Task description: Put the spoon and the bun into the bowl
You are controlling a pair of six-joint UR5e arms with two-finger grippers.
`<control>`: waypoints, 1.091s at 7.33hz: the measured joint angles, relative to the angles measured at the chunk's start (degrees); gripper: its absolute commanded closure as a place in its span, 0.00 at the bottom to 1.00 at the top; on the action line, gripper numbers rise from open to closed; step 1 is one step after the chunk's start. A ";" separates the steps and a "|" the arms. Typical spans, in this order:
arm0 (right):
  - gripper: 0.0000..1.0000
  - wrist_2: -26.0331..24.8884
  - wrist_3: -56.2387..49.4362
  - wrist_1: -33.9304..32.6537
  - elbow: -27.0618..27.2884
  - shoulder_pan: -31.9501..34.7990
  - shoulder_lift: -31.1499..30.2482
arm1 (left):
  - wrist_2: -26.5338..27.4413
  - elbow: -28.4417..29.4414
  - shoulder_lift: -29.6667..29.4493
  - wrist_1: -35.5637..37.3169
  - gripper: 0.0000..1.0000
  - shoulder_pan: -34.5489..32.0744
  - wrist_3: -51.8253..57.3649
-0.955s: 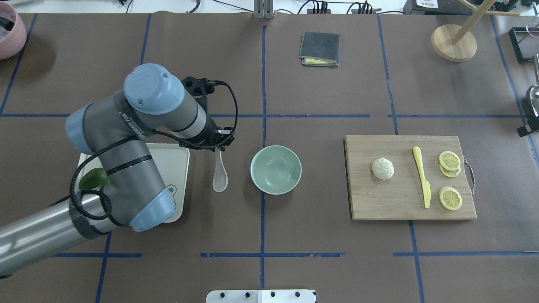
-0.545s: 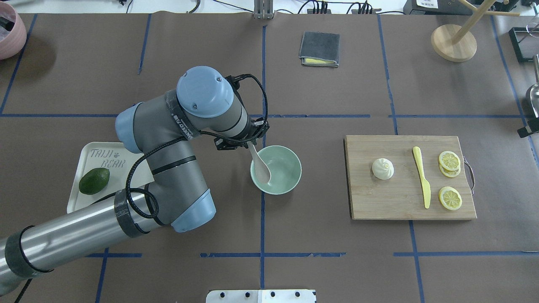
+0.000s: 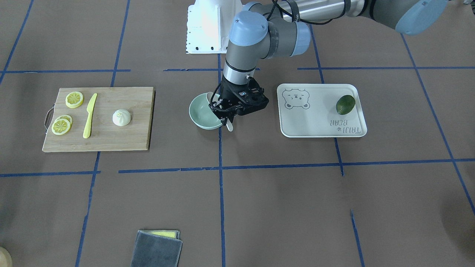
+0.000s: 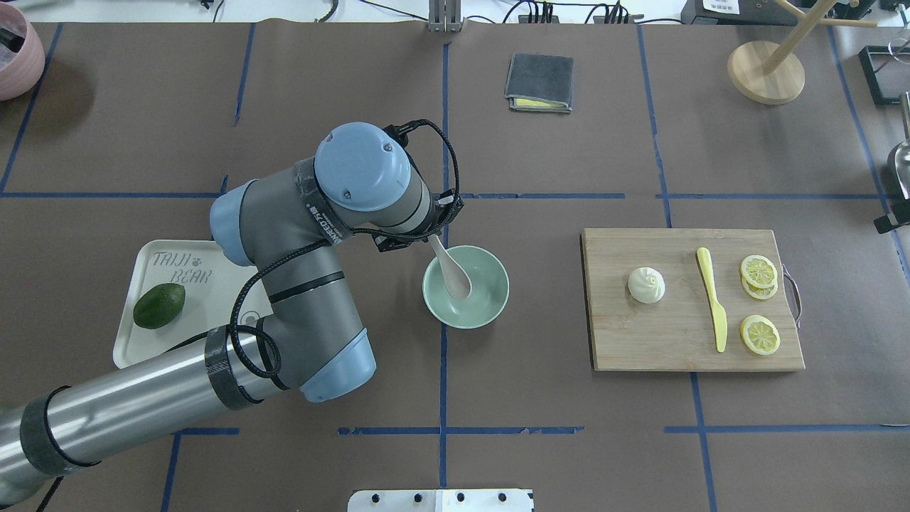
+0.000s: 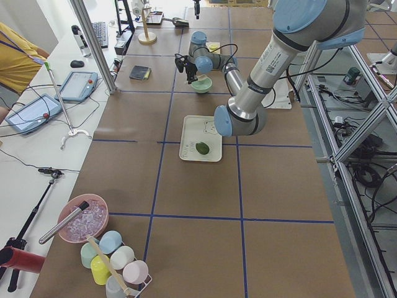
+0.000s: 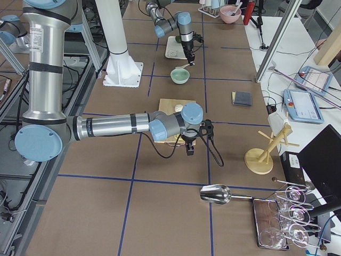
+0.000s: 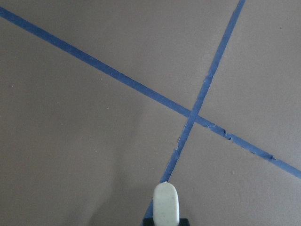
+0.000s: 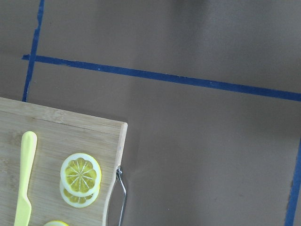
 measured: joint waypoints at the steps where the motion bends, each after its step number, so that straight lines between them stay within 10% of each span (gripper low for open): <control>1: 0.00 -0.01 0.42 0.04 -0.02 0.00 -0.02 | 0.11 -0.57 0.84 -1.20 0.44 0.33 1.43; 5: 0.00 -0.60 9.03 0.38 0.96 -3.45 2.26 | -0.19 -6.66 6.31 -4.75 0.43 0.20 6.90; 8: 0.00 -12.05 30.04 0.46 7.84 -18.95 7.11 | -8.07 -12.53 16.20 -4.97 0.41 -8.22 28.52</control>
